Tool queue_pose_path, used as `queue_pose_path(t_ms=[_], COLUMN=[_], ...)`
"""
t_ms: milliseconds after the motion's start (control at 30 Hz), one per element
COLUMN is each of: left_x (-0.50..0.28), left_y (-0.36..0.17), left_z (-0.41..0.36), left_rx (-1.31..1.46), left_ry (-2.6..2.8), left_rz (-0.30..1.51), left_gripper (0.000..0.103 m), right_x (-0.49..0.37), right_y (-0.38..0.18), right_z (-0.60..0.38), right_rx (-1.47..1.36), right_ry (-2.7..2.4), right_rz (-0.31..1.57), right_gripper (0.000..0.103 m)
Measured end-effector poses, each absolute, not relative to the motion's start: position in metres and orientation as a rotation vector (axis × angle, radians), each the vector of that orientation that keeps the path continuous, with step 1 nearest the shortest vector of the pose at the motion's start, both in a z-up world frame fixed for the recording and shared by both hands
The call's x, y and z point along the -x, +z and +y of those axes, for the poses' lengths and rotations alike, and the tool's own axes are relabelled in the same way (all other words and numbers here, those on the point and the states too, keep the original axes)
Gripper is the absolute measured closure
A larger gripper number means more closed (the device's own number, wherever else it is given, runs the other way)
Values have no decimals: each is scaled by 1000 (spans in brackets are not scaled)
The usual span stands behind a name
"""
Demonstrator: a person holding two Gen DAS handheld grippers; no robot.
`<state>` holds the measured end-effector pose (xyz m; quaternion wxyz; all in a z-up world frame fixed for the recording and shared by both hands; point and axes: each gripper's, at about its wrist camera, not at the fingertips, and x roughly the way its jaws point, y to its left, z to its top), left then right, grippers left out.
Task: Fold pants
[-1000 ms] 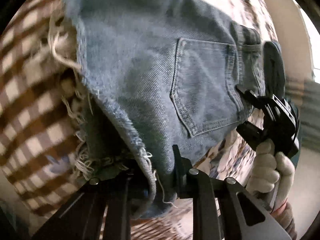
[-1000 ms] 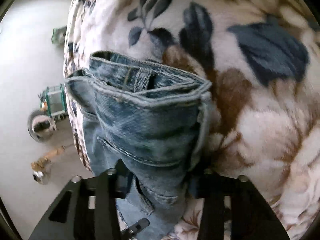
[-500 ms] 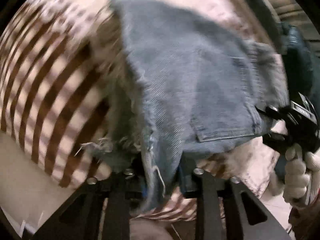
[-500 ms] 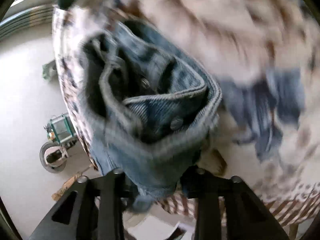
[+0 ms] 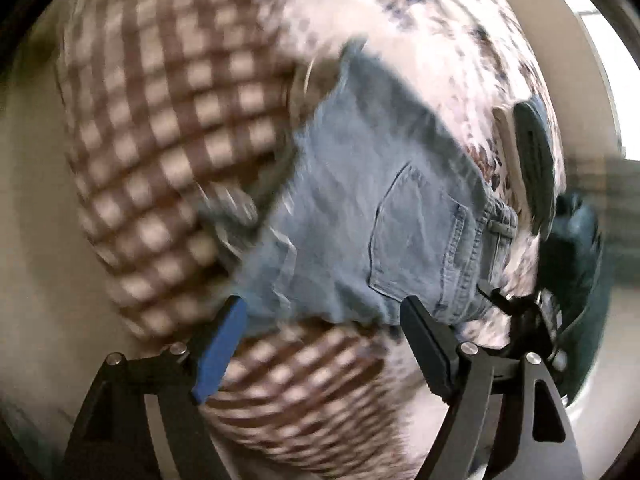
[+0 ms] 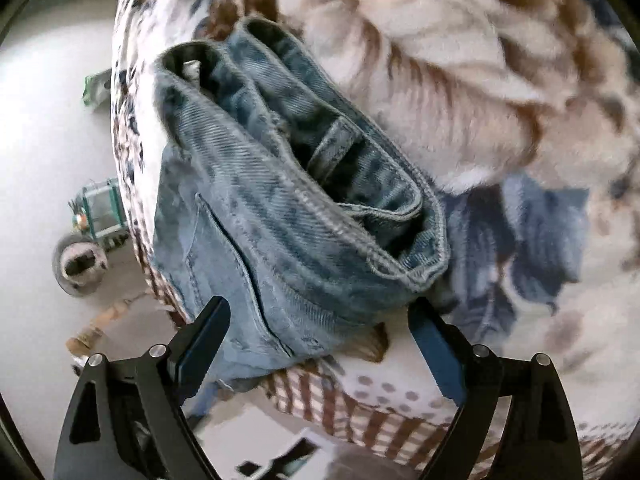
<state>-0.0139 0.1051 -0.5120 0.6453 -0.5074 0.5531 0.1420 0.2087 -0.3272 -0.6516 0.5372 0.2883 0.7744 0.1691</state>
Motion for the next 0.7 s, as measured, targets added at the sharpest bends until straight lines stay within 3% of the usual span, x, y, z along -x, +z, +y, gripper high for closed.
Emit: queue_pose_path(t_ms=[33,67,233,267,300,400,433,533,567,600,700], left_x=[6,1,3,5,6,14,18,20,19,16,-4], left_y=[-520,-531,-562,-562,-559,-555,-553,-554,-560,-566,-577], left_z=[95,91,98,100,103,105,104,101,99,97,91], left_rx=[1204,1280,1489,1489,1451,1420,1407,1385,1415,1438,1440], left_ry=[330,334,410,426,449,438,431,415,409,404,422], left_rz=[1252,1237,1125,1092,1085,1061,1055,1052,1049,1036,1039], left_gripper=[25,25,27,34,55,72,73,68,60,51,48], right_x=[-221,-222,-221,-220,-222,-222,-222,-226,-224,-223,-222], right_y=[-657,-658,-651,-645,-640,-624,-625,-642,-652,-659,-674], right_z=[-334,-334,-328,-327,-327,-310,-306,-318,-326,-326,-327], right_rx=[-717,-729,-685,-655,-639,-565,-556,-607,-672,-719,-826], right_ry=[396,382,385,405,416,446,440,380,367,367,395], right_rz=[1829,1809,1722,1700,1681,1626,1631,1695,1708,1711,1690], right_gripper=[24,45,58,60,60,61,60,44,39,36,33])
